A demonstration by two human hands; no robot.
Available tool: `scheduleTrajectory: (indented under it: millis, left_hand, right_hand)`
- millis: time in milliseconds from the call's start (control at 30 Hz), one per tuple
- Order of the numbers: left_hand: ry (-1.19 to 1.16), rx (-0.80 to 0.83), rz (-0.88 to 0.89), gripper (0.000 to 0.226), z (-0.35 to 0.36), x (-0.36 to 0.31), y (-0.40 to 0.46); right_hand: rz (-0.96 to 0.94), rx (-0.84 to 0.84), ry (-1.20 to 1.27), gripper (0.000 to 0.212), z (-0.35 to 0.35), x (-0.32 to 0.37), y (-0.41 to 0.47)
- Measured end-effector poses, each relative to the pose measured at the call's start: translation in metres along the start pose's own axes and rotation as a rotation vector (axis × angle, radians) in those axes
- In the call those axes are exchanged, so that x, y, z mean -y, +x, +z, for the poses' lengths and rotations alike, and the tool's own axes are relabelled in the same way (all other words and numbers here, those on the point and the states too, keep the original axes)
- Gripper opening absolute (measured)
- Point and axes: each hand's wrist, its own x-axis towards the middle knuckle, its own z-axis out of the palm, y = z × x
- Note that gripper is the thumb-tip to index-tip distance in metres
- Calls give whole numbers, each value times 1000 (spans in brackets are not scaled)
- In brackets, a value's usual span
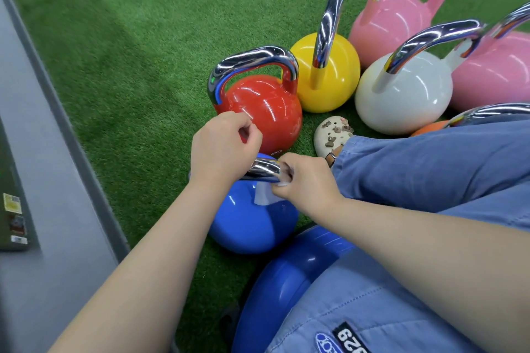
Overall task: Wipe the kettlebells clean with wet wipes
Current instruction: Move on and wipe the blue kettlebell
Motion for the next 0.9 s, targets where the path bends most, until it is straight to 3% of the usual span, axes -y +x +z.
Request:
scheduleTrajectory:
  millis: [100,233,367,467,567,700,833,900]
  left_hand:
    - [2,1,-5,16,0,0,0]
    - [2,1,9,16,0,0,-1]
    - [4,-14,3,16,0,0,-1]
    - [1,-26,3,17,0,0,-1]
    - [3,-31,12,18,1,1,-2]
    - [5,-49,22,19,2,3,-2]
    - [-23,-77,42,27,1,5,-3]
    - [-34,-91,59,37,2,5,-4]
  right_hand:
    - [-100,-11,22,18,-1,7,2]
    - [97,25,117,27,9,-4,1]
    - [261,200,148,27,21,-27,3]
    - [310,162,219,29,27,-31,3]
    - [259,90,147,36,26,-23,3]
    - [43,88,-78,38,9,-1,10]
    - [-110,87,-192,17,3,13,13]
    - [-121,143,-173,21,0,15,15]
